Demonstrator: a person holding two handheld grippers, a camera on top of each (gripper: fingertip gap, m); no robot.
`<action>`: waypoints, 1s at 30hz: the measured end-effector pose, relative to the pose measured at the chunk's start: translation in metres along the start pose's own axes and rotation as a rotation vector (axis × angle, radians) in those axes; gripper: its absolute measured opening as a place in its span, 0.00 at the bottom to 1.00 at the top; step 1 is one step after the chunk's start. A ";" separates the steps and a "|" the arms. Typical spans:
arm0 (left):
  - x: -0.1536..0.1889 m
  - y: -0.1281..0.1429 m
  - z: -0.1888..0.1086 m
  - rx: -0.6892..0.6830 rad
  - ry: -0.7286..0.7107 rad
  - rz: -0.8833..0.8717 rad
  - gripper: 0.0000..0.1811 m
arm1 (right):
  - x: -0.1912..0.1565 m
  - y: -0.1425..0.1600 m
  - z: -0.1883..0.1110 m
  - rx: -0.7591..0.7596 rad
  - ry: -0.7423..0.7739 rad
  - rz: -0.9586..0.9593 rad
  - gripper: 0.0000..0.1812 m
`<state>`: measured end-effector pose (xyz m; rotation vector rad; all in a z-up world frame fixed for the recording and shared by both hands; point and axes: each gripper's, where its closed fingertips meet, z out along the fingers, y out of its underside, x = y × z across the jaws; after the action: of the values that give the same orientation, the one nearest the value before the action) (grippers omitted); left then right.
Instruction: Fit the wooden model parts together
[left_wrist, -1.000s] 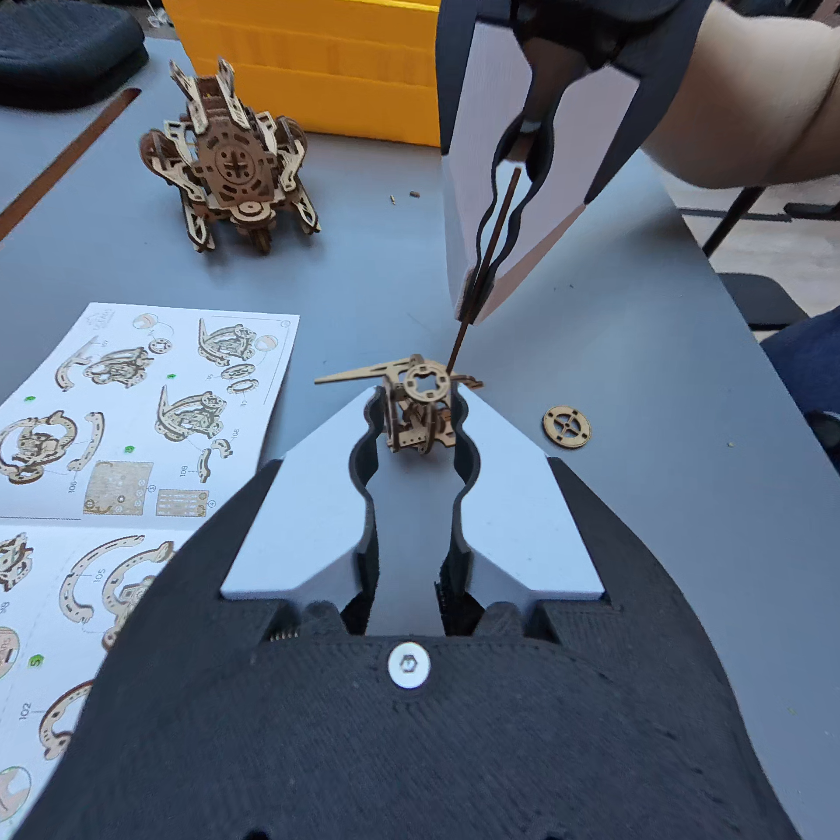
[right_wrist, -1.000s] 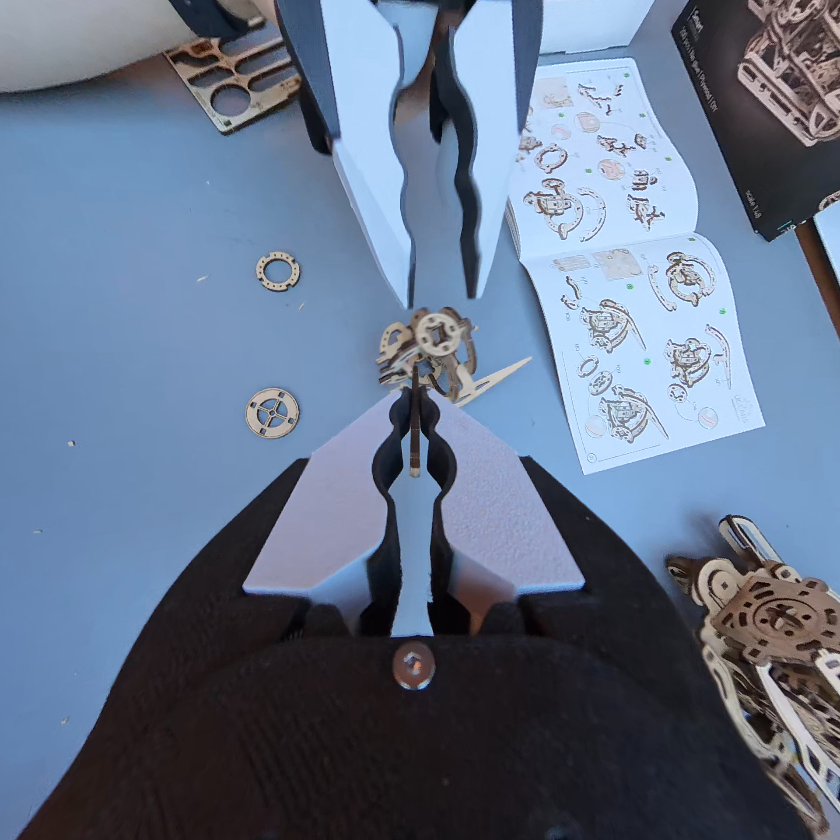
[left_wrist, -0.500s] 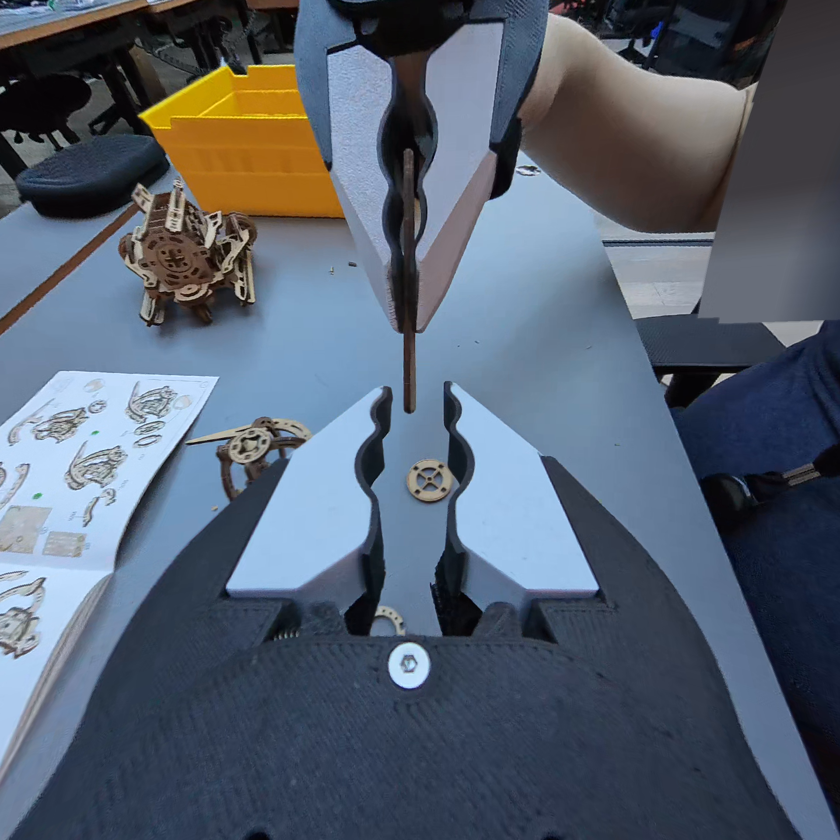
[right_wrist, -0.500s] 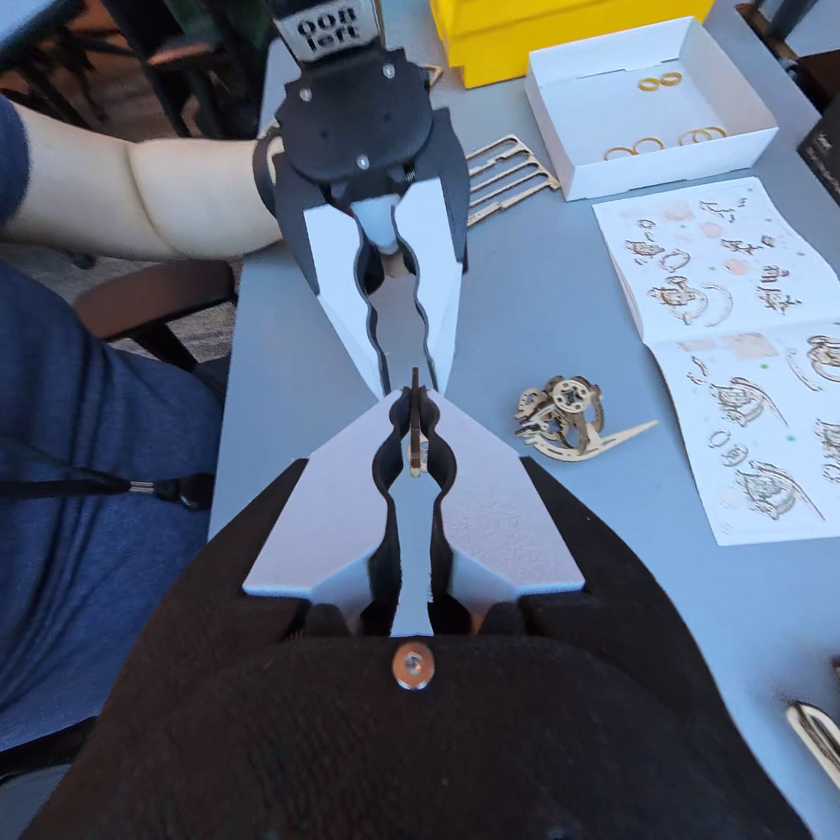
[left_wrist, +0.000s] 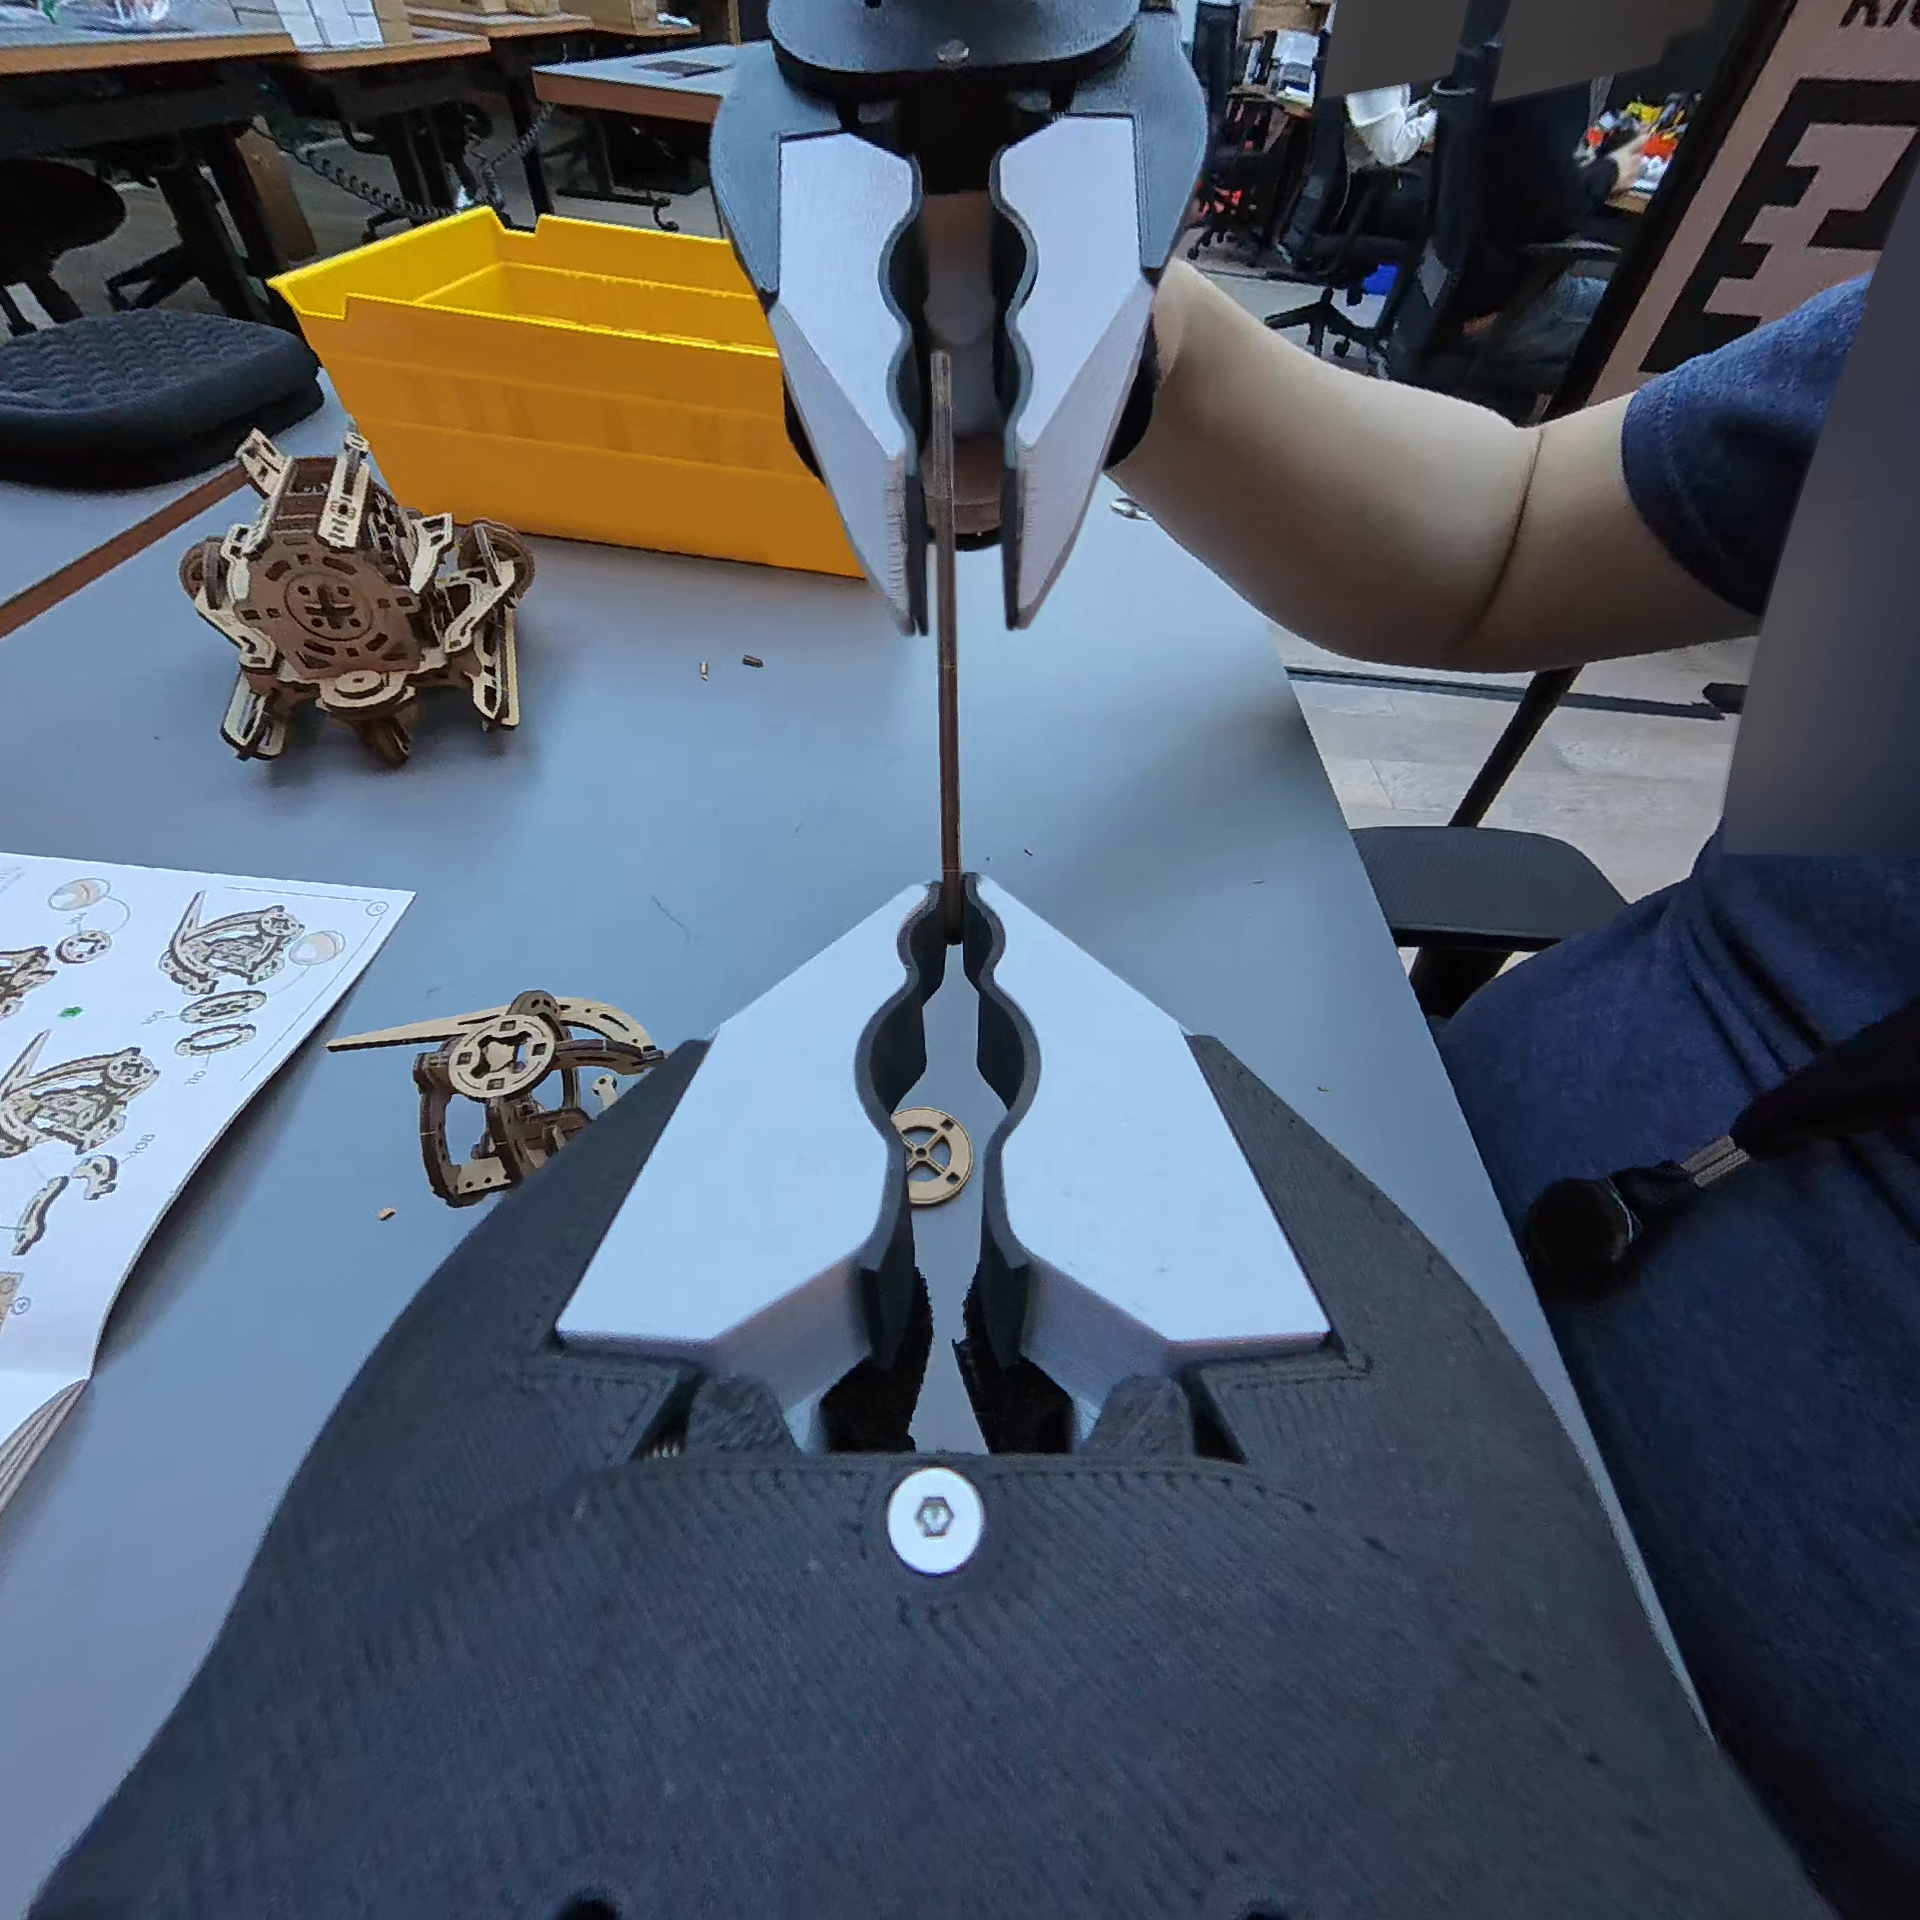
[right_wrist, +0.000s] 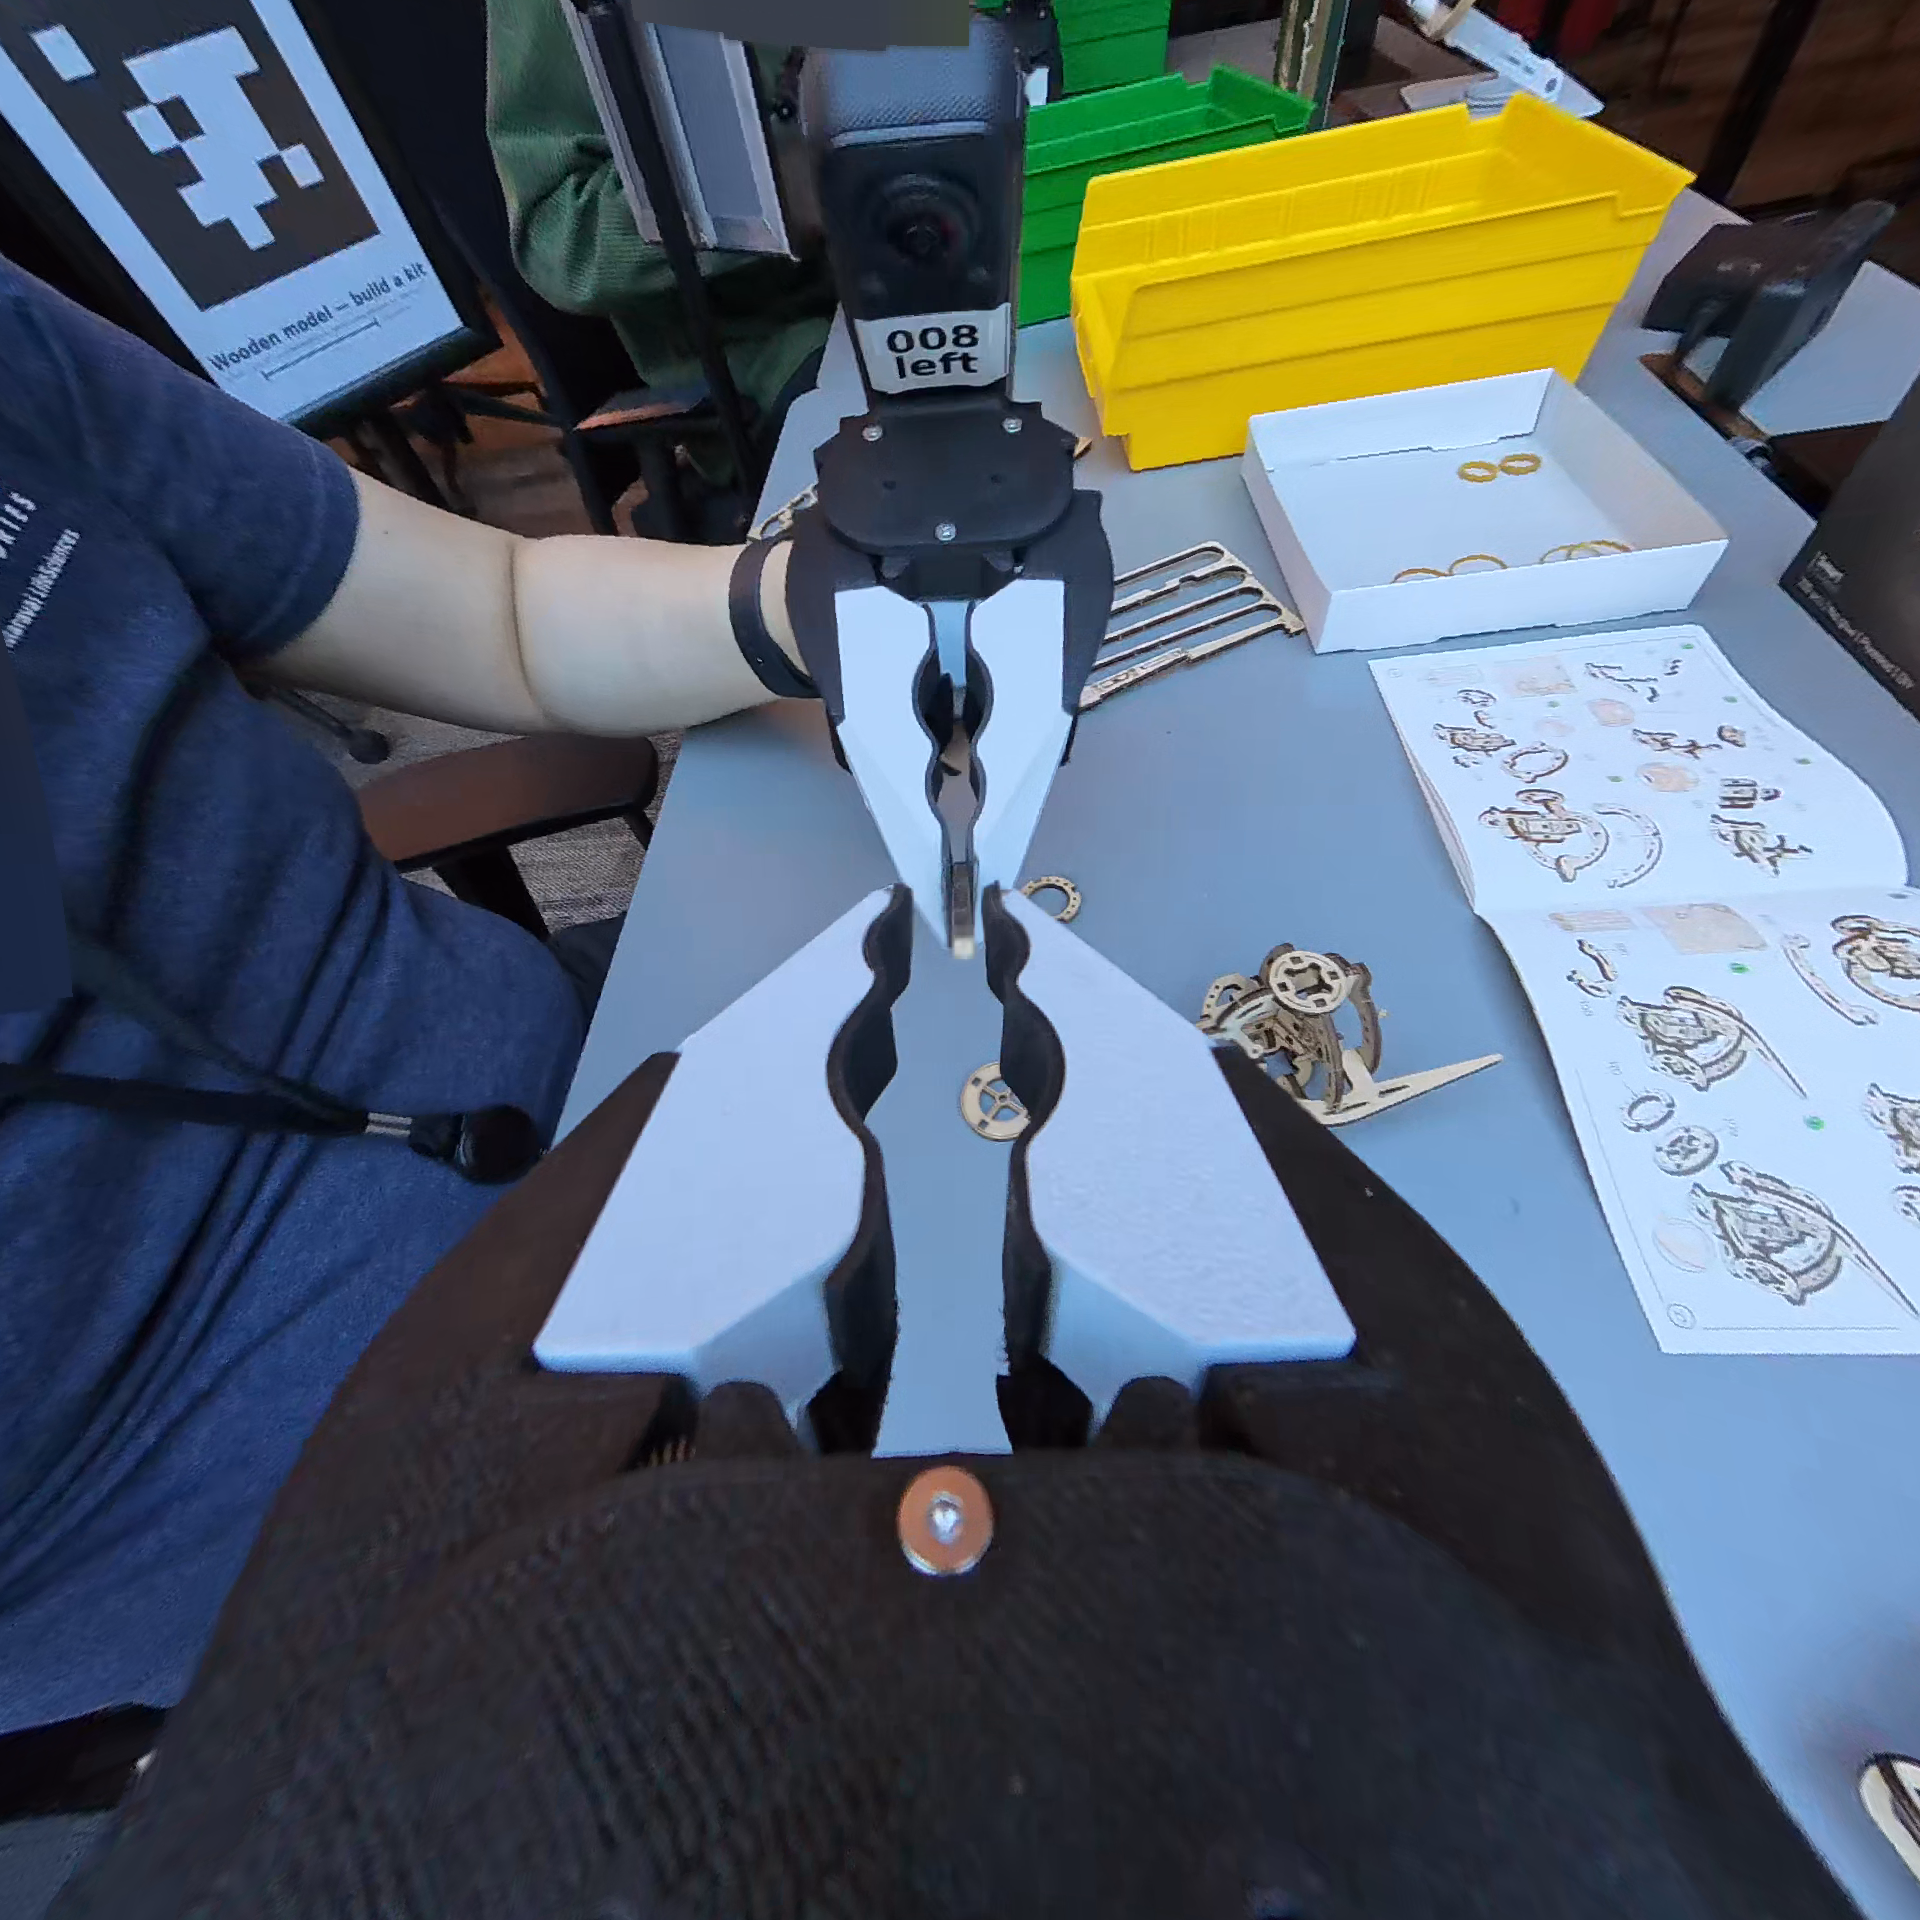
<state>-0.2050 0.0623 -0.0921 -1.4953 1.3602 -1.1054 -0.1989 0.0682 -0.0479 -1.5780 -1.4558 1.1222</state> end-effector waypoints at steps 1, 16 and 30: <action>-0.001 0.002 0.001 -0.010 -0.005 0.004 0.00 | 0.001 0.000 0.000 0.001 0.005 -0.009 0.06; -0.004 0.001 0.001 -0.010 -0.007 -0.012 0.00 | 0.007 0.004 0.005 0.011 -0.009 -0.051 0.00; -0.031 -0.006 -0.024 -0.008 -0.189 0.056 0.21 | 0.026 0.001 -0.015 -0.060 0.116 -0.150 0.00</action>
<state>-0.2275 0.0937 -0.0818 -1.5169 1.2685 -0.9003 -0.1851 0.0951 -0.0463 -1.5200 -1.5154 0.8944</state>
